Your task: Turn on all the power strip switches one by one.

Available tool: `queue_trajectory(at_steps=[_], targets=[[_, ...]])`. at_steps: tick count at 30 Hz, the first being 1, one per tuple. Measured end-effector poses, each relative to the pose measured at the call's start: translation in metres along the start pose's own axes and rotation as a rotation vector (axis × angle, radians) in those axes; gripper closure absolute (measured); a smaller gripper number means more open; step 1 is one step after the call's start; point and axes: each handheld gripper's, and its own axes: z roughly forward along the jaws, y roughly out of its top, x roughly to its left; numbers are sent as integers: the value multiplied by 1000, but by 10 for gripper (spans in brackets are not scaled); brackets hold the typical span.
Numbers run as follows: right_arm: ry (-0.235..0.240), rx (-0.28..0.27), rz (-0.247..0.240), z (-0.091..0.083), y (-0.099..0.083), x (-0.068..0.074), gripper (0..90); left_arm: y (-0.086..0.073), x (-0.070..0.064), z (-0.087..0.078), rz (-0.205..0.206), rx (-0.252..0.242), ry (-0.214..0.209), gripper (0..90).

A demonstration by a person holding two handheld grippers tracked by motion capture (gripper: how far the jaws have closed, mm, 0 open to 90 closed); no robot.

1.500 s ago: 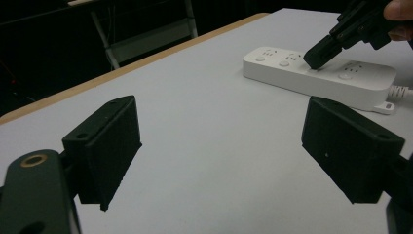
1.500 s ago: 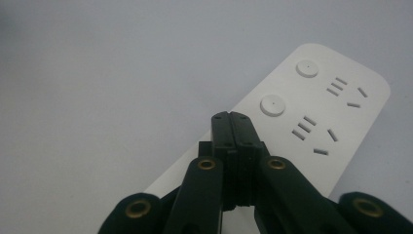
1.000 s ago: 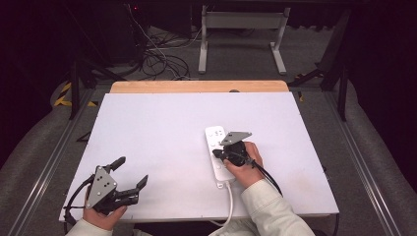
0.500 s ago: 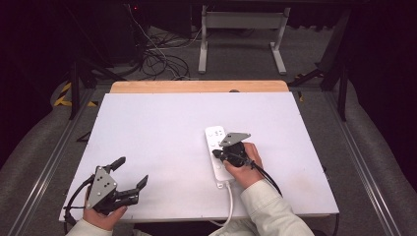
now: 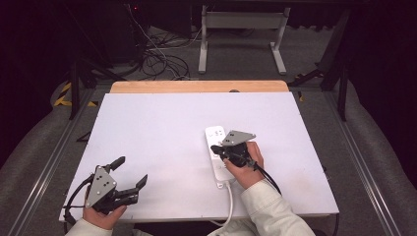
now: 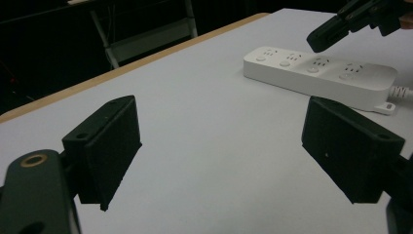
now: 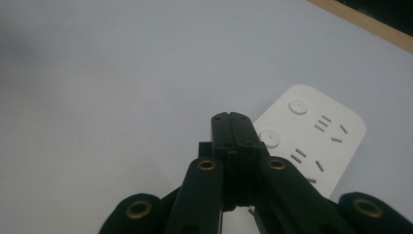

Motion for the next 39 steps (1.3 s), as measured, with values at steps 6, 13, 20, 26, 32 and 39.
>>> queue_trajectory(at_steps=[6, 13, 20, 26, 32, 39], targets=[[4, -7, 8, -2, 0, 1, 900, 0, -1, 0, -1, 4, 2, 145], [8, -15, 21, -4, 3, -1, 900, 0, -1, 0, 0, 4, 4, 145], [8, -21, 28, -4, 10, -5, 900, 0, -1, 0, 2, 4, 5, 145], [-5, 14, 45, 6, 13, -17, 900, 0, -1, 0, 2, 3, 4, 145], [-15, 40, 69, 19, 9, -27, 900, 0, -1, 0, 2, 3, 4, 145], [-18, 59, 76, 30, 5, -31, 900, 0, 0, 0, 3, 4, 3, 145]])
